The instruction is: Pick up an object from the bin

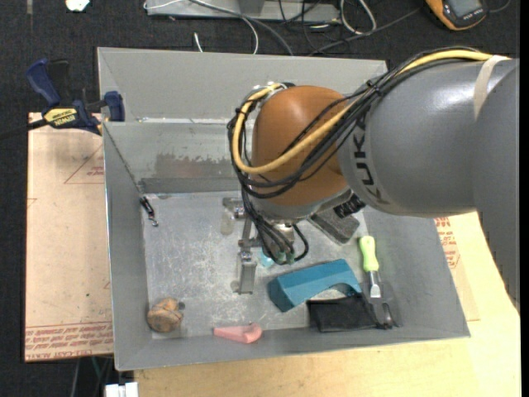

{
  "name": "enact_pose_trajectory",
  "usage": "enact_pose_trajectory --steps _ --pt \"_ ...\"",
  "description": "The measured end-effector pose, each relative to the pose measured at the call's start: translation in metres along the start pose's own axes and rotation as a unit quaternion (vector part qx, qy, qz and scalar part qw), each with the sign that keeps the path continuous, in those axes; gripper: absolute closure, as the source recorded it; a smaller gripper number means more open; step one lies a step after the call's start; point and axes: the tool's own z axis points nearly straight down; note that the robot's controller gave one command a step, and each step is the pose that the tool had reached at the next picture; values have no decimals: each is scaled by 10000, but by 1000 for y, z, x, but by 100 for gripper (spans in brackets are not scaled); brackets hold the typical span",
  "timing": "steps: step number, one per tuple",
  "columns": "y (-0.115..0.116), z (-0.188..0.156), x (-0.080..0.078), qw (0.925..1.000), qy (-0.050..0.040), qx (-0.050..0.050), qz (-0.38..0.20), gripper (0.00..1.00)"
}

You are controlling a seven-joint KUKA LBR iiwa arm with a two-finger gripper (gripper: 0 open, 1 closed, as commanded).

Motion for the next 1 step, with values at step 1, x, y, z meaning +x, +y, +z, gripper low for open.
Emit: enact_pose_trajectory --steps 1 --pt "-1 -5 -2 10000 -38 -7 17 0"
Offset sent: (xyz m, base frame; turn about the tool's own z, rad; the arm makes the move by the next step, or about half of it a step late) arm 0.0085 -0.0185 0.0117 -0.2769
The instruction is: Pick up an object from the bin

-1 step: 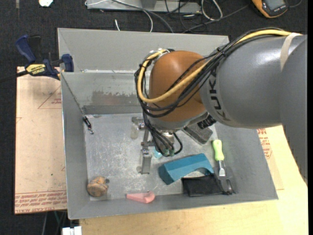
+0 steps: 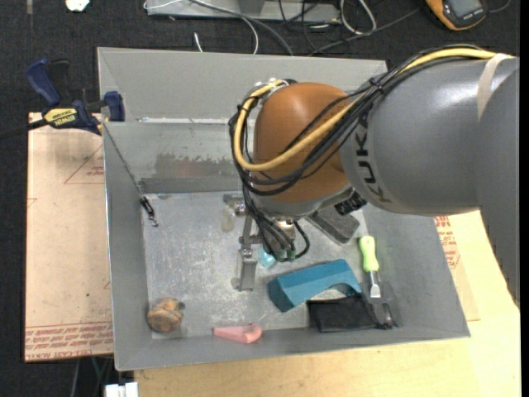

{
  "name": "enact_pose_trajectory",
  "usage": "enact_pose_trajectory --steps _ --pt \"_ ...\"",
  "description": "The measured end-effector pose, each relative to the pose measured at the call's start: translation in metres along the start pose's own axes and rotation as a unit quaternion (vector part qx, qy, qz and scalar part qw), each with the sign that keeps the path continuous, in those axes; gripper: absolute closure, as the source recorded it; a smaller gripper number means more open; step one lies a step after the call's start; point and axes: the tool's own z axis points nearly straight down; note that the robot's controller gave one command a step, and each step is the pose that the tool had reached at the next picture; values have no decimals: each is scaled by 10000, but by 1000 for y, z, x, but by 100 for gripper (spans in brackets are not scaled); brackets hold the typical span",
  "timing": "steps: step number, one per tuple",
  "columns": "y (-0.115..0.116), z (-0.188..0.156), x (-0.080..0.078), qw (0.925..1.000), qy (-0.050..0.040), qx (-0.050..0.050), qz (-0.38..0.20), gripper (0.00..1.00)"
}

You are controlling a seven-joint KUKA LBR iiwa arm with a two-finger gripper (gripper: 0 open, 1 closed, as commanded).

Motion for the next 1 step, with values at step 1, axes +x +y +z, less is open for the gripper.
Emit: enact_pose_trajectory --steps 1 --pt "-5 -2 -2 9984 5 -2 -573 0"
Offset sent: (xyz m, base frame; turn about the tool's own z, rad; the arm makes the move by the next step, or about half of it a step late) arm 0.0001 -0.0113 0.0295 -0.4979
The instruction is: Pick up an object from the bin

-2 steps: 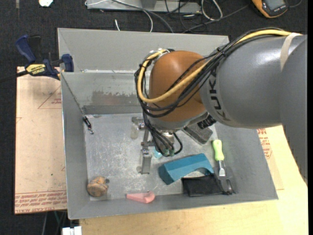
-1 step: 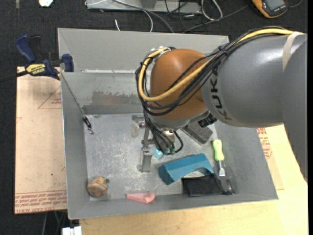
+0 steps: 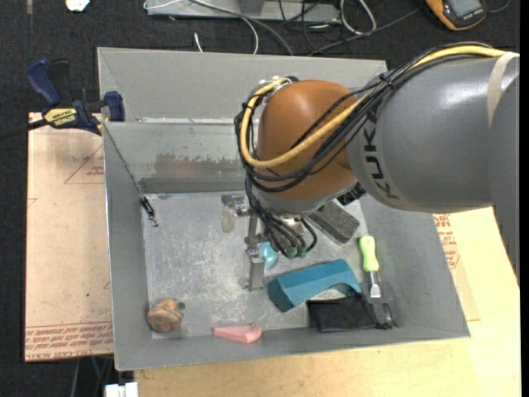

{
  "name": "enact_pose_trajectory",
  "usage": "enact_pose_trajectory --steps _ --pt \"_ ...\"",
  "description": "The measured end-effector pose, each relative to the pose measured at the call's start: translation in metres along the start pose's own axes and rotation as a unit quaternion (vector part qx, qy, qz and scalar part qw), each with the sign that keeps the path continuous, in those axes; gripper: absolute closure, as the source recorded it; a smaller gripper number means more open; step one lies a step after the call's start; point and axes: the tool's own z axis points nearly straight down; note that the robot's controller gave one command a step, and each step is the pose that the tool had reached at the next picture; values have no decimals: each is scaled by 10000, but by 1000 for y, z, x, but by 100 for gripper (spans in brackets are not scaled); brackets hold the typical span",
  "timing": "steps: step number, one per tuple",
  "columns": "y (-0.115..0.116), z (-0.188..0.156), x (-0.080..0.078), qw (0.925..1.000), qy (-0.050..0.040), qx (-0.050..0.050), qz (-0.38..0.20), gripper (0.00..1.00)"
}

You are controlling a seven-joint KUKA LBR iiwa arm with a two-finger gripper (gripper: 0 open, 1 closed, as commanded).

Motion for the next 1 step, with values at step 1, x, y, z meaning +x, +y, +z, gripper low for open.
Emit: enact_pose_trajectory --steps 1 --pt "-5 -23 1 9822 -19 -2 -1876 0"
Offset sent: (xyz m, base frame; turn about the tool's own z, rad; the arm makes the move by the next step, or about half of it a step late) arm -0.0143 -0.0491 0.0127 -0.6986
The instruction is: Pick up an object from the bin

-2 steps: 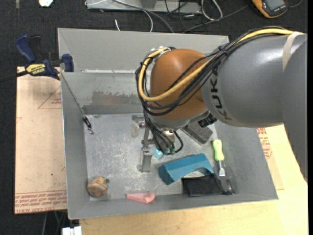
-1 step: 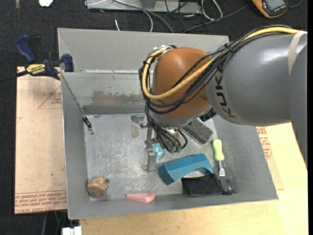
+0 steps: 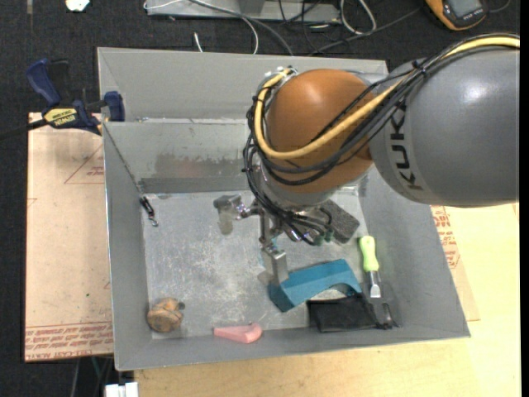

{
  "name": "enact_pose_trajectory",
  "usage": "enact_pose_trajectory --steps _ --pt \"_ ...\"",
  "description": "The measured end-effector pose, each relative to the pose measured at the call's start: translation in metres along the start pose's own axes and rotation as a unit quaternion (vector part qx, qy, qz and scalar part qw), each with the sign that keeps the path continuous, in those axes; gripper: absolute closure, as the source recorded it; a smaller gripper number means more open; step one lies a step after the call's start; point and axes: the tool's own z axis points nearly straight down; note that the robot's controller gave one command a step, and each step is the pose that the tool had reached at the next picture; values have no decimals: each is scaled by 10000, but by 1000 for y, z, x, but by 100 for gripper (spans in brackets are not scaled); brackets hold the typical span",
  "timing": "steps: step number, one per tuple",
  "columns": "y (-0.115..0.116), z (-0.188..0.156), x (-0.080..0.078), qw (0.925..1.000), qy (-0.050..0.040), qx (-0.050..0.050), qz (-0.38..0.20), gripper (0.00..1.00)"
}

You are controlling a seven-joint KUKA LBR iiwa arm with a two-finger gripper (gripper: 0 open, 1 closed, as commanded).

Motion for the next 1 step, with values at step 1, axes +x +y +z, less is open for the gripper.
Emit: enact_pose_trajectory --steps 1 --pt "-16 5 16 9987 11 3 -517 0"
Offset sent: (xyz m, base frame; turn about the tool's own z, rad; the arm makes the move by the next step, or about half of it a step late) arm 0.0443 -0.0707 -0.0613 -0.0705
